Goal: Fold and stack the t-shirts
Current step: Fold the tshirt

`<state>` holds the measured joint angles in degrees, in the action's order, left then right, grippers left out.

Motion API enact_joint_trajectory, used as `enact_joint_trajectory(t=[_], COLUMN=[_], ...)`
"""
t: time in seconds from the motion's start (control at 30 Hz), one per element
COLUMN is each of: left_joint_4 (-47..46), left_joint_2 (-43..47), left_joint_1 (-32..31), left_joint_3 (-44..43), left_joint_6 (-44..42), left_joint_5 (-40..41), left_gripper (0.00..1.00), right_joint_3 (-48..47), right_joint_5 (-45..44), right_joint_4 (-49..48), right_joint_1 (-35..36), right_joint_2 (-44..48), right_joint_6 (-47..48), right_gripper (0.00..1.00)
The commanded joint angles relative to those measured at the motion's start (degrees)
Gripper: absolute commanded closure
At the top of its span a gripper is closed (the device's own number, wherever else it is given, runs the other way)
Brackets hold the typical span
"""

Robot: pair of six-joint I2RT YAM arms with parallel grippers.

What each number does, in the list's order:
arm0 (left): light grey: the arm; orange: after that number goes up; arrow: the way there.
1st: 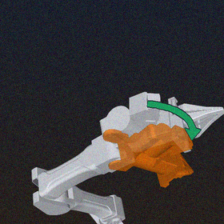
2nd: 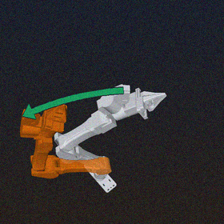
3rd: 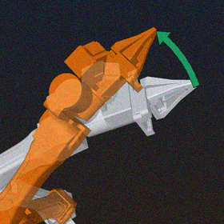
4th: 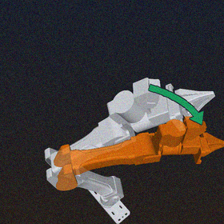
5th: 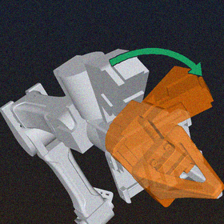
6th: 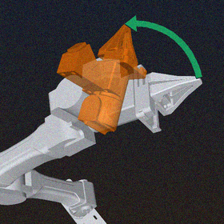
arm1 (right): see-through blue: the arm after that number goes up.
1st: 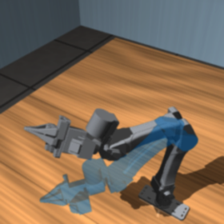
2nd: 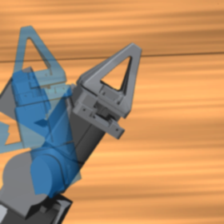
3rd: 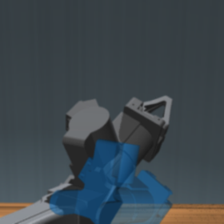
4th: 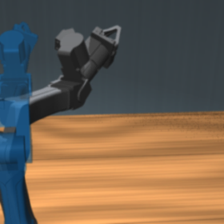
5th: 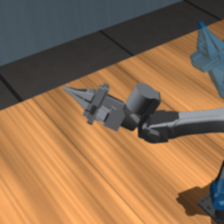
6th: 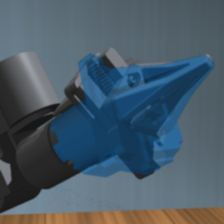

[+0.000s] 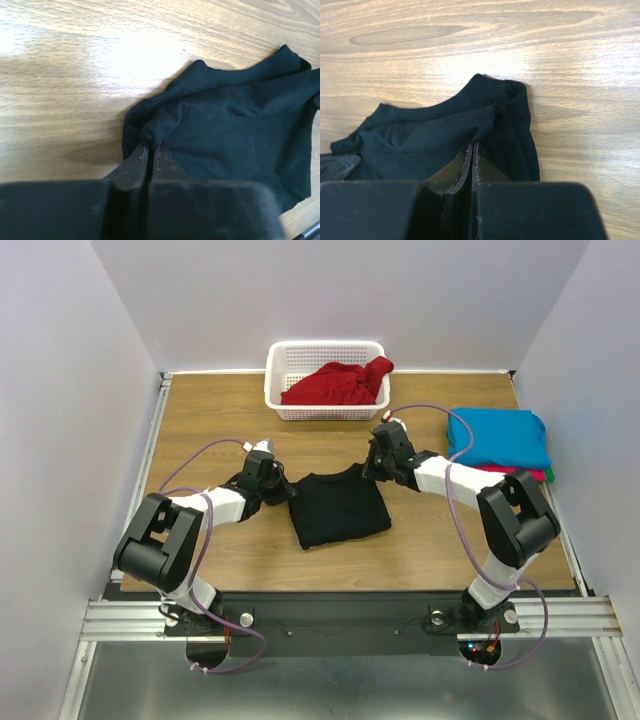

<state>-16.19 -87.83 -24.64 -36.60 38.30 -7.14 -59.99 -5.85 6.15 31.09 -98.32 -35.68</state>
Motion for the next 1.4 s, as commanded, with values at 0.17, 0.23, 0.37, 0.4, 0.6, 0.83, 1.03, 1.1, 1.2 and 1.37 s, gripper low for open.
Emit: enact_joint_trajectory(t=[0.17,0.23,0.37,0.4,0.6,0.83,1.03,1.1,1.2,1.37], left_joint_4=[-0.69,-0.43,3.43,3.88,4.32,4.14,4.41,4.84,6.34,9.59], left_joint_2=[4.94,8.01,10.31,10.31,3.30,-7.60,-7.36,-5.52,-1.21,8.63], left_joint_1=[0.21,-0.40,-0.84,-0.84,-0.93,-0.76,-0.84,-1.02,-1.46,-1.99], left_joint_3=[-1.46,-1.02,-2.60,-2.95,-7.25,-12.70,-13.67,-13.50,-13.15,-9.47], left_joint_6=[0.45,1.07,0.98,0.63,-1.30,-2.18,-1.65,-1.39,-1.39,-0.43], left_joint_5=[-1.82,-1.83,0.28,0.37,0.72,4.32,2.65,3.00,3.09,5.98], left_gripper=[1.00,1.00,1.00,1.00,1.00,1.00,0.45,0.36,0.17,0.02], right_joint_3=[-0.22,1.35,2.51,2.42,0.84,-4.25,-5.14,-4.79,-2.69,4.16], right_joint_5=[-5.92,-7.33,-9.00,-9.01,-10.67,-12.53,-9.36,-9.88,-8.22,-2.51], right_joint_4=[2.63,3.60,4.92,5.18,6.06,6.06,6.06,6.41,6.59,6.59], right_joint_1=[-0.33,-0.33,-0.77,-1.12,-2.70,-4.37,-4.46,-4.46,-4.46,-4.46], right_joint_2=[8.40,11.47,14.03,14.04,9.75,-0.70,-0.83,0.67,4.45,8.76], right_joint_6=[-0.97,-1.76,-2.55,-2.81,-4.05,-2.64,0.17,0.78,1.14,3.25], right_gripper=[1.00,1.00,1.00,1.00,1.00,0.94,0.37,0.29,0.24,0.19])
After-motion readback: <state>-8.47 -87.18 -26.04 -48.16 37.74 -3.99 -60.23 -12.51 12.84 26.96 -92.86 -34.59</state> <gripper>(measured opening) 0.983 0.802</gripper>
